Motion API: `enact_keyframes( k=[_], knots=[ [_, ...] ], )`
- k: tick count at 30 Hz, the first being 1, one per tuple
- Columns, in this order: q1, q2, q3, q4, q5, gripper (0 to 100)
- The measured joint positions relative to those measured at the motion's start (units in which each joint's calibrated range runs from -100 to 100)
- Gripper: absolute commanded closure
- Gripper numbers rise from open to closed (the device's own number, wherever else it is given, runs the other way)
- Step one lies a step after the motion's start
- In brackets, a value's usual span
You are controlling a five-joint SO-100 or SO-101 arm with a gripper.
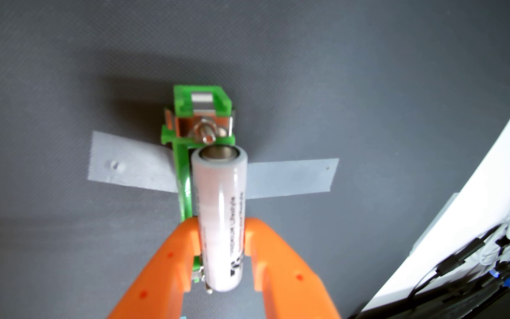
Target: Insert Battery
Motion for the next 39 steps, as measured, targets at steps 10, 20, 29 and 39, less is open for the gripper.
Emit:
enact_keyframes(
  k=[10, 20, 29, 39],
  knots=[
    [0.00, 0.00, 0.90, -0.25, -0.20, 98],
    [0.00, 0.00, 1.63, -0.25, 0.00, 98],
    [0.00, 0.00, 1.63, -0.25, 0.05, 98],
    [0.00, 0.00, 1.63, -0.25, 0.05, 85]
  ],
)
